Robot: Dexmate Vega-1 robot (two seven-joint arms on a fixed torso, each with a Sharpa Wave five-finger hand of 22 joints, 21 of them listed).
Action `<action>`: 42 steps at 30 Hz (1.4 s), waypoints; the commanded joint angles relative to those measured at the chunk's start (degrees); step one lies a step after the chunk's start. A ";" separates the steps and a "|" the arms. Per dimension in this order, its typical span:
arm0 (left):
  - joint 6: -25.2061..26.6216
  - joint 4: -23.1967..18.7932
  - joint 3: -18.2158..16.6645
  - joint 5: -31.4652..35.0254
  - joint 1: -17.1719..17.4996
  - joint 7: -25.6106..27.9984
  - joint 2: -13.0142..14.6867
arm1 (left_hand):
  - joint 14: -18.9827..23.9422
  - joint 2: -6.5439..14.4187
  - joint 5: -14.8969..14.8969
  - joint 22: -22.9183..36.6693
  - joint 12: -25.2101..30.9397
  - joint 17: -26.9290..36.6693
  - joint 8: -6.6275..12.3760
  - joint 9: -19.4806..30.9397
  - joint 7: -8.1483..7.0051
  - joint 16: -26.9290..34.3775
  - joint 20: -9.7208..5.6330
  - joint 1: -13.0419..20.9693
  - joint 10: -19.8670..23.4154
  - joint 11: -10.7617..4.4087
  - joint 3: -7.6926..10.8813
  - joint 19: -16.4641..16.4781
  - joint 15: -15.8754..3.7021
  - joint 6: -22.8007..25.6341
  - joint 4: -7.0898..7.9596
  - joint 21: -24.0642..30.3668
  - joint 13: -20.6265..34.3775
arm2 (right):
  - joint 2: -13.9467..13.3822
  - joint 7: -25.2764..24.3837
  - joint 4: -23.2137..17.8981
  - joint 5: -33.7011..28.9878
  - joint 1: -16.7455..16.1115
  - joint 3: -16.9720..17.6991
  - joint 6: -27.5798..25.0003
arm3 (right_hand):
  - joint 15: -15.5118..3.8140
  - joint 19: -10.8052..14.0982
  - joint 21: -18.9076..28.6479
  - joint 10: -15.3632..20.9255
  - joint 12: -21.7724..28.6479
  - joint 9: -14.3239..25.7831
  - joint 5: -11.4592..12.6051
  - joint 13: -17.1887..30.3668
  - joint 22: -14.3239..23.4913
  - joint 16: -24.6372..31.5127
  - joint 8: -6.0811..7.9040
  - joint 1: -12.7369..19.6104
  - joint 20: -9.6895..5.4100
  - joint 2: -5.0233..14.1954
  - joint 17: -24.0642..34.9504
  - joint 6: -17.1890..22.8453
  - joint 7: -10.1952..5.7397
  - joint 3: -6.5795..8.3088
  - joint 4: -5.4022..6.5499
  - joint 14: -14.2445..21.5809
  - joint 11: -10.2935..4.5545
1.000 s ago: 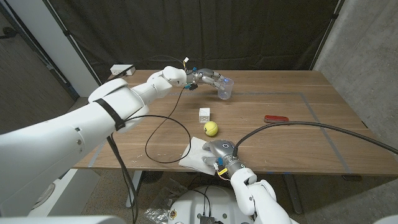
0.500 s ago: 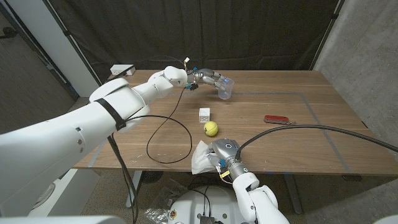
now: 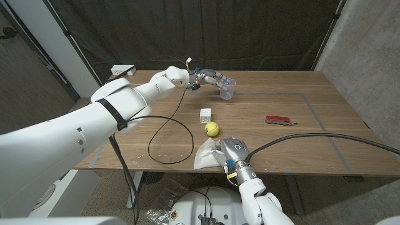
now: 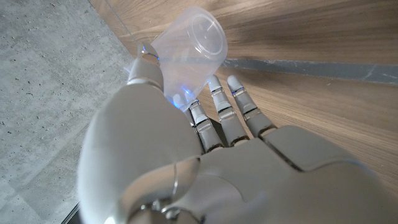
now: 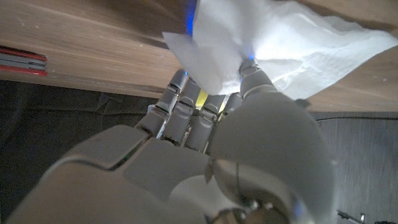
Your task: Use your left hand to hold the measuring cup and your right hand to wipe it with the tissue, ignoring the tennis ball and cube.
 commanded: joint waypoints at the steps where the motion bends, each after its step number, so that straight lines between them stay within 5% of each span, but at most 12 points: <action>1: -3.15 -0.12 -1.51 -0.95 0.97 -2.36 0.51 | 0.27 2.47 0.31 0.10 0.23 0.19 0.46 0.20 -0.06 -0.15 0.06 -2.28 -0.03 0.22 2.16 -0.15 -7.42 0.64 1.63 0.26 0.18 | 4.78 -29.64 4.10 22.55 -2.97 10.95 16.65 | -8.50 0.05 0.38 0.26 0.38 1.15 -0.05 0.27 0.29 -0.08 0.84 -0.13 -2.01 0.86 0.19 0.76 0.57 0.03 0.46 0.54 0.45; 13: -8.97 -0.45 -4.55 -2.38 2.55 -7.18 1.65 | 0.34 2.35 0.30 0.09 0.26 0.24 0.57 0.17 -0.14 -0.17 0.07 -2.37 0.07 0.02 2.24 -0.24 -7.44 0.66 1.57 0.46 0.22 | 6.83 -36.47 10.13 32.97 0.68 14.83 29.28 | -8.44 -0.15 1.22 1.09 0.90 1.74 -0.43 0.81 0.48 0.62 1.42 0.02 -1.53 0.89 1.05 0.66 1.29 -0.31 0.42 1.85 1.47; 22: -12.42 -0.86 -7.05 -3.50 3.63 -10.36 2.58 | 0.21 2.35 0.30 0.08 0.26 0.28 0.58 0.16 -0.24 -0.24 0.04 -2.35 0.07 0.02 2.36 -0.34 -7.50 0.50 1.50 0.59 0.25 | 8.00 -35.74 14.12 39.49 3.77 16.19 37.29 | -8.45 -0.14 1.98 1.61 1.18 2.11 -0.72 1.19 0.66 1.12 1.96 0.27 -1.47 0.94 1.78 1.02 1.91 -0.53 0.32 2.36 1.97; 42: -9.97 -0.45 -8.78 -4.14 3.56 -13.54 2.18 | -0.18 2.34 0.33 0.04 0.30 0.45 0.85 0.12 -0.36 -0.33 0.13 -2.42 0.25 0.15 2.65 -0.88 -7.49 0.69 1.40 0.86 0.34 | 17.07 -34.18 28.98 52.21 13.99 17.60 51.50 | -8.20 -0.09 3.39 2.36 1.46 2.71 -1.11 1.75 0.97 1.64 2.56 0.43 -1.03 1.05 2.71 0.80 2.57 -0.79 0.35 2.99 3.01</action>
